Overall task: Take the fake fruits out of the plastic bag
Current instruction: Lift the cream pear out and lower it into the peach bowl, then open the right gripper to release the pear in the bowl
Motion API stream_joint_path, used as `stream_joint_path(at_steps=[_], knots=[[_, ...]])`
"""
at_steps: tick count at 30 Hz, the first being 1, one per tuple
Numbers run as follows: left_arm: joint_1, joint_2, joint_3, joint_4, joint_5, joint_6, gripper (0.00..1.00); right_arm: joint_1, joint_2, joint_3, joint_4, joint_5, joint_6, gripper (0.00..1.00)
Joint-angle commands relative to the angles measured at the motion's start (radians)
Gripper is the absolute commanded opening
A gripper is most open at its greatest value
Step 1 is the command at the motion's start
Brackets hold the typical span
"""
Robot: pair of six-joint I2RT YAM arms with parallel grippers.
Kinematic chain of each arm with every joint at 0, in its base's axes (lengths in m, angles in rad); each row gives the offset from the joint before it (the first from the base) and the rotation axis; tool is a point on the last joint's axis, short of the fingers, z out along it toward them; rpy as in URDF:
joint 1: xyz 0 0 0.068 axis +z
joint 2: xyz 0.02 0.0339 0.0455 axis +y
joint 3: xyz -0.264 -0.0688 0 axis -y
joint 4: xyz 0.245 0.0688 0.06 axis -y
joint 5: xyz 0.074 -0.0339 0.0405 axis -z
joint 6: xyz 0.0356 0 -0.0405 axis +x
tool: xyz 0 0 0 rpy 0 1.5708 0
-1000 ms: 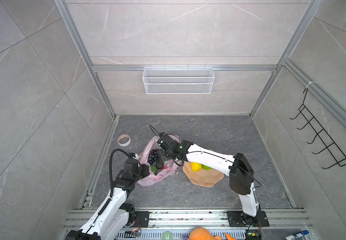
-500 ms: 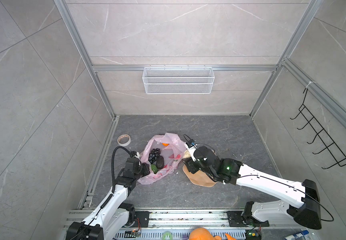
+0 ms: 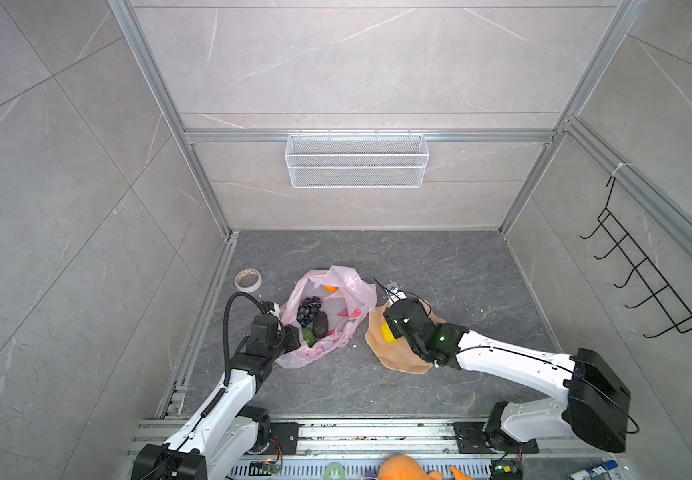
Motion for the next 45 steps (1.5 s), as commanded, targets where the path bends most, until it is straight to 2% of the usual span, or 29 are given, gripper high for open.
stream_joint_path(at_steps=[1,4,15,21,33,41,45], knots=[[-0.004,-0.027,0.005,0.037,-0.011,0.025,0.26,-0.023,0.069,0.035,0.092,0.041,-0.074,0.59],[-0.003,-0.030,0.004,0.038,-0.011,0.025,0.26,-0.031,0.127,0.049,0.131,0.068,-0.124,0.60],[-0.003,-0.033,0.002,0.043,-0.008,0.027,0.26,-0.061,0.278,0.113,0.137,0.148,-0.186,0.60],[-0.003,-0.040,-0.001,0.042,-0.009,0.028,0.26,-0.071,0.328,0.133,0.113,0.173,-0.182,0.62],[-0.003,-0.051,-0.006,0.044,-0.011,0.028,0.26,-0.076,0.292,0.106,0.098,0.109,-0.138,0.77],[-0.004,-0.055,-0.006,0.044,-0.018,0.028,0.26,-0.075,0.229,0.096,0.071,0.079,-0.116,0.77],[-0.004,-0.053,-0.006,0.045,-0.017,0.029,0.26,-0.075,0.153,0.117,-0.015,0.046,-0.056,0.77]])
